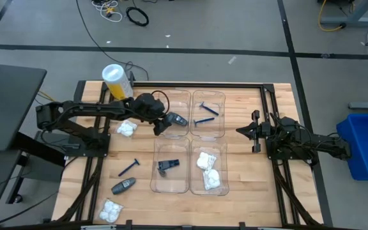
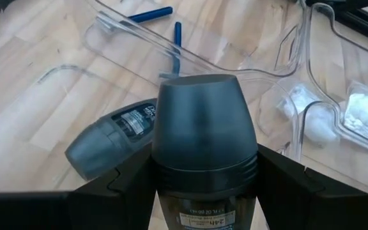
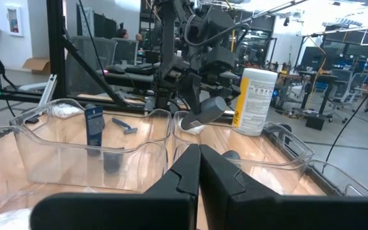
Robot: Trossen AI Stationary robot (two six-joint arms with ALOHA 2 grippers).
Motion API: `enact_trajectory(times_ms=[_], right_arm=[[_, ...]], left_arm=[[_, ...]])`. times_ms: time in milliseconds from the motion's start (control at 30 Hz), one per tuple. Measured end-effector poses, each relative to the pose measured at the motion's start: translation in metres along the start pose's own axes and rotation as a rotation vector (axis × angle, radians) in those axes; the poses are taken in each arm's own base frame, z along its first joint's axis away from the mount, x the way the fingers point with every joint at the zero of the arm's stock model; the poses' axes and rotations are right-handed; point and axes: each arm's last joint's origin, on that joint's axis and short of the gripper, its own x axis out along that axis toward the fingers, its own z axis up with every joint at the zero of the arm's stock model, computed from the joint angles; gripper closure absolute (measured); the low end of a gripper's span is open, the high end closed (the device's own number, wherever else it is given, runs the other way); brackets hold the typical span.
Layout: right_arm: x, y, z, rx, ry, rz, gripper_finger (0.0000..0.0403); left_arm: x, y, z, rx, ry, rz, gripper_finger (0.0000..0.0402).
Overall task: Pick & Place Travel size toiletries
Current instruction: Put the top deodorant into the top left transparent bin, then put the cotton pack into the bottom right transparent bin
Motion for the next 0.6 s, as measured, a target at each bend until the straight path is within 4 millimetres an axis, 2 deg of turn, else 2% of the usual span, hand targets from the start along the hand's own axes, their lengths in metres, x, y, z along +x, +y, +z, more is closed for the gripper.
enact_trajectory(times_ms=[333, 600], right_arm=[[0.0, 0.0, 0.0001, 0.0, 0.0, 0.0, 0.0389], [0.0, 0.0, 0.0001, 0.0, -0.001, 0.0, 0.0389]], left_arm=[[0.0, -0.0004, -0.0009, -0.001, 0.012, -0.017, 0.0124], [0.0, -0.0004, -0.0011, -0.001, 0.014, -0.02, 0.012]])
